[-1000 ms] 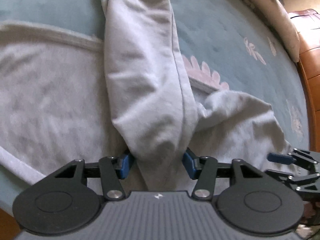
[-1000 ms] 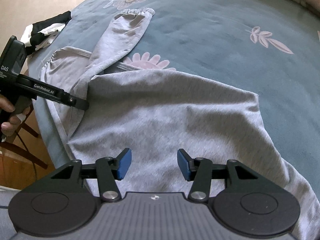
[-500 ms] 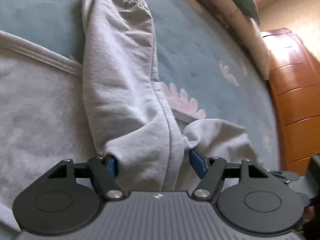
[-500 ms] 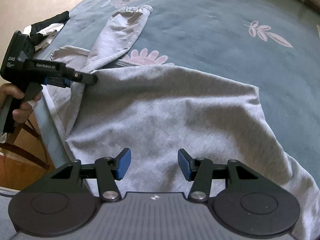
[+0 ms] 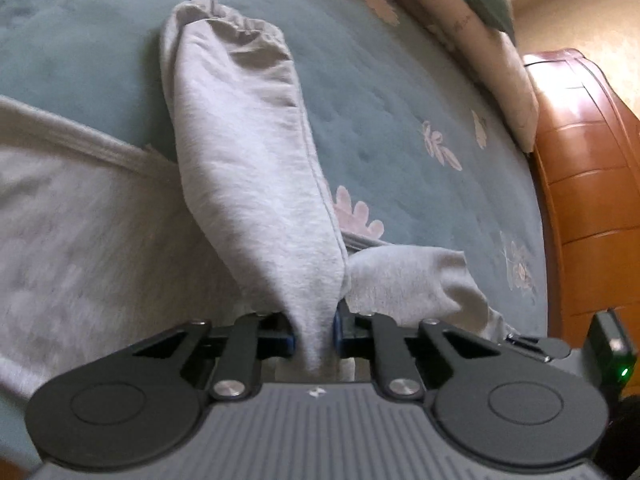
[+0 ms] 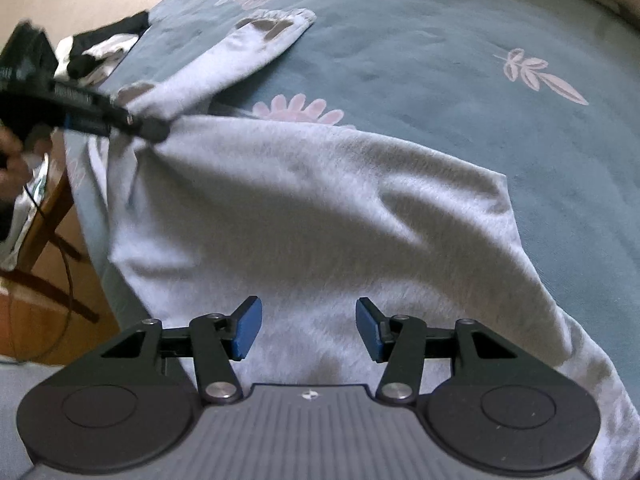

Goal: Fold clothes
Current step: 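Grasp the folded sweatpants leg edge with the left gripper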

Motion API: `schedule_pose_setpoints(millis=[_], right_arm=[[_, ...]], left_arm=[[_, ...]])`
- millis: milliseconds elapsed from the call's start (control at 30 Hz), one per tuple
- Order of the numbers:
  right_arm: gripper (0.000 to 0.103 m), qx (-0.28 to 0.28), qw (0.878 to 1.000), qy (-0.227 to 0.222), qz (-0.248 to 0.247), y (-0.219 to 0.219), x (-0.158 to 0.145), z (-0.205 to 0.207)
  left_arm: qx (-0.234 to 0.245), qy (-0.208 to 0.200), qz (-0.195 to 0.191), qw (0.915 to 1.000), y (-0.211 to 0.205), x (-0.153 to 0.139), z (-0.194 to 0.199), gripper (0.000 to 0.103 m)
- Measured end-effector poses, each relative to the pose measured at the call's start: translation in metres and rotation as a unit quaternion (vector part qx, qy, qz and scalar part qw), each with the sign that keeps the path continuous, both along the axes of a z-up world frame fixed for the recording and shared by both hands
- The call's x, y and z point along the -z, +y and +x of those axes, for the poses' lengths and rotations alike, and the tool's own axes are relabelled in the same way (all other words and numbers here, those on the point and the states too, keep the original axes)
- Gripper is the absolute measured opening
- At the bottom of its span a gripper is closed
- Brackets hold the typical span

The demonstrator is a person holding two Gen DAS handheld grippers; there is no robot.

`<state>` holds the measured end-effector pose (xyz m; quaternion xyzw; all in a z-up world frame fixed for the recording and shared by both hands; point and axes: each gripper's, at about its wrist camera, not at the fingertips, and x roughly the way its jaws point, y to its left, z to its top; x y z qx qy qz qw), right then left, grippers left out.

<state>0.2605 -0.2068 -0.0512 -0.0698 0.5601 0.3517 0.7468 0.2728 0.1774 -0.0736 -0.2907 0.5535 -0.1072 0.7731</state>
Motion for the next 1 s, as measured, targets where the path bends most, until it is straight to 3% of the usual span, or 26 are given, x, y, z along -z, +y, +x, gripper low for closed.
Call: schedule_pose_setpoints(millis=[133, 233, 433, 600, 700, 833, 1000], right_arm=[[0.057, -0.057, 0.998, 0.016, 0.005, 0.005, -0.003, -0.01], [0.057, -0.103, 0.994, 0.023, -0.007, 0.014, 0.003, -0.021], [0.053, -0.197, 0.98, -0.009, -0.036, 0.031, 0.012, -0.06], [0.04, -0.257, 0.963, -0.038, -0.069, 0.038, 0.02, -0.09], [0.038, -0.273, 0.957, -0.057, -0.082, 0.038, 0.022, -0.097], [0.038, -0.257, 0.962, -0.051, -0.08, 0.037, 0.024, -0.094], [0.038, -0.244, 0.966, -0.049, -0.071, 0.039, 0.027, -0.089]], left_arm=[[0.008, 0.016, 0.017, 0.9997, 0.009, 0.007, 0.001, 0.015], [-0.005, 0.059, 0.019, 0.9981, 0.012, 0.035, 0.002, 0.015], [-0.008, 0.054, 0.033, 0.998, 0.01, 0.055, 0.003, 0.02], [-0.021, 0.062, 0.02, 0.9977, 0.012, 0.054, -0.003, 0.037], [-0.043, 0.074, 0.006, 0.9963, 0.013, 0.055, -0.008, 0.044], [-0.059, 0.08, 0.007, 0.995, 0.012, 0.048, -0.027, 0.061], [-0.044, 0.099, -0.028, 0.9937, -0.008, 0.056, -0.044, 0.063]])
